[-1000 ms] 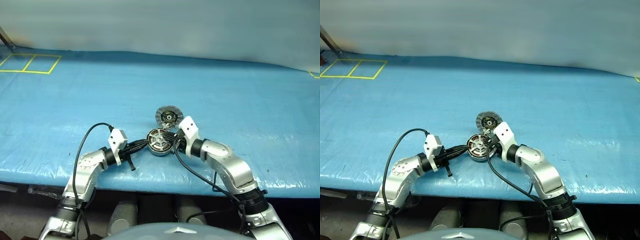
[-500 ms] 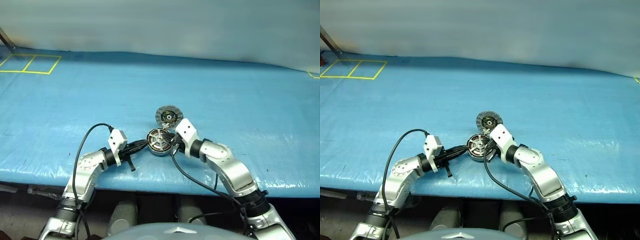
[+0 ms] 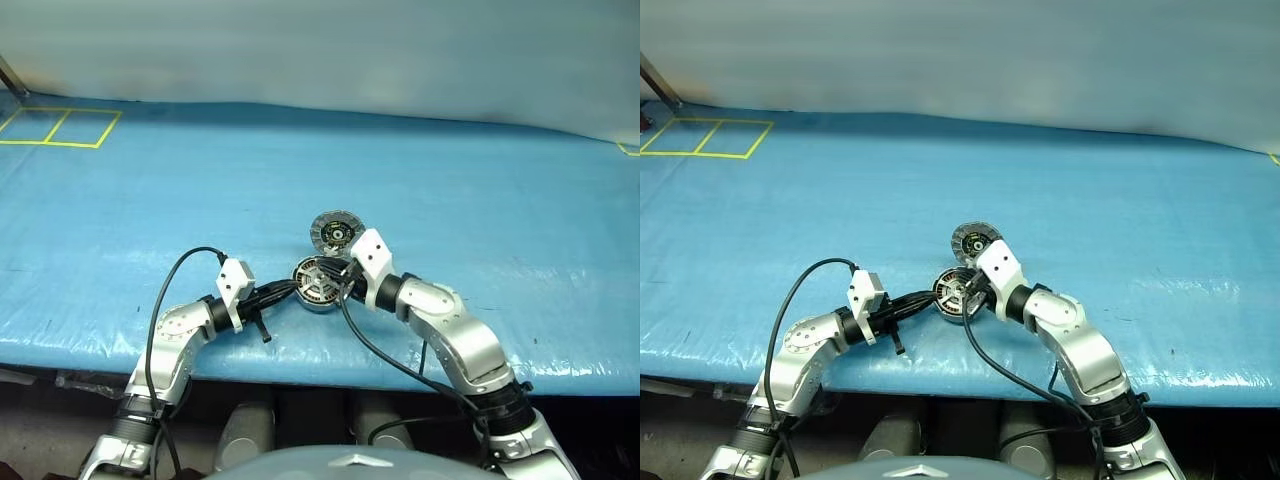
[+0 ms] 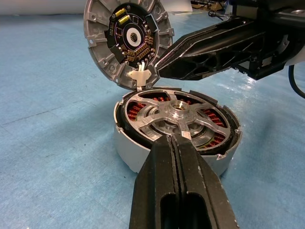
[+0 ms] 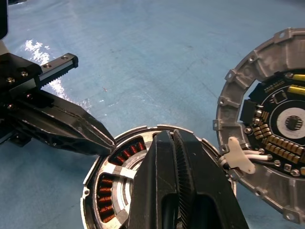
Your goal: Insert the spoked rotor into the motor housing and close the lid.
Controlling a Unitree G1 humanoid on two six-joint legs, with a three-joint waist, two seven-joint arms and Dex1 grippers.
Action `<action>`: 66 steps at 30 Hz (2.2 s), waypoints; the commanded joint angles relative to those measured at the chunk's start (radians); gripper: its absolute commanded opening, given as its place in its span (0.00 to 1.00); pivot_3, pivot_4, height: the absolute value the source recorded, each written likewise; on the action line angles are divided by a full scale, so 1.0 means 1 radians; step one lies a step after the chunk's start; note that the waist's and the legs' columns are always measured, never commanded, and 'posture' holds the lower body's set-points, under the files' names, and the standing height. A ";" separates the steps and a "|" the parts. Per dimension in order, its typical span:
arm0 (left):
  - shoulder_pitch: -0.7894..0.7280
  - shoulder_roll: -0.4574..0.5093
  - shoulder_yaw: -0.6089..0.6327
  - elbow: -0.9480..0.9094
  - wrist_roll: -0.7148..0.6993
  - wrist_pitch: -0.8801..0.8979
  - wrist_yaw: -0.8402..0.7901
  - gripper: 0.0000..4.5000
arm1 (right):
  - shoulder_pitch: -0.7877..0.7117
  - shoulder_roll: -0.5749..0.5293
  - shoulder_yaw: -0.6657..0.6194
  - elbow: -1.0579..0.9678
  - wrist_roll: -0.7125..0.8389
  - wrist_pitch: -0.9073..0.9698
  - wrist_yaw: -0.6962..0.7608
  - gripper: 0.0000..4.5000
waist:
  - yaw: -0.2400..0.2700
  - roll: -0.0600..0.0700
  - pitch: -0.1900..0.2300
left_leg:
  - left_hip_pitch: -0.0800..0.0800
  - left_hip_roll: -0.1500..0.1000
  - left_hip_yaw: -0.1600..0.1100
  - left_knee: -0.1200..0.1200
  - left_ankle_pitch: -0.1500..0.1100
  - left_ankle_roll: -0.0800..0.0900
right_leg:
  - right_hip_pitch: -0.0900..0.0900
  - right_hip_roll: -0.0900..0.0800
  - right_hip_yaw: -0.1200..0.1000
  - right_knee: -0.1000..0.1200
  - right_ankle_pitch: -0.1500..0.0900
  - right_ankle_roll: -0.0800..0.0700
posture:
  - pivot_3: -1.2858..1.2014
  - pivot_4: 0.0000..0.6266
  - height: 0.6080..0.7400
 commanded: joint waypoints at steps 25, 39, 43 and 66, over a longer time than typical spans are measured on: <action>0.008 0.003 0.000 -0.025 0.001 -0.011 0.003 0.00 | 0.046 0.025 0.009 0.130 0.011 0.115 -0.015 0.03 | -0.001 -0.002 -0.004 | 0.003 0.001 0.000 0.003 0.000 0.000 | 0.004 0.000 0.000 0.000 0.000 0.000 | 0.52 0.24 1.00; 0.003 0.004 0.000 -0.024 0.001 -0.010 0.000 0.00 | 0.048 -0.033 0.083 0.144 -0.062 0.146 -0.052 0.03 | 0.002 -0.003 -0.010 | 0.003 0.001 -0.001 0.003 0.000 0.000 | 0.003 0.000 -0.001 0.000 0.000 0.000 | 0.52 0.24 1.00; 0.000 0.004 0.000 -0.021 0.002 -0.012 -0.001 0.00 | 0.048 -0.034 0.083 0.159 -0.078 0.150 -0.073 0.03 | 0.002 -0.004 -0.015 | 0.004 0.001 -0.001 0.003 0.000 -0.001 | 0.003 0.000 -0.001 0.000 0.000 0.000 | 0.52 0.24 1.00; 0.004 0.003 0.000 -0.028 0.003 -0.007 0.003 0.00 | 0.121 -0.019 0.050 0.246 -0.033 0.138 -0.048 0.03 | 0.006 -0.003 -0.022 | 0.005 0.000 -0.004 0.005 -0.005 -0.008 | 0.003 -0.002 -0.004 -0.001 -0.001 0.001 | 0.52 0.24 1.00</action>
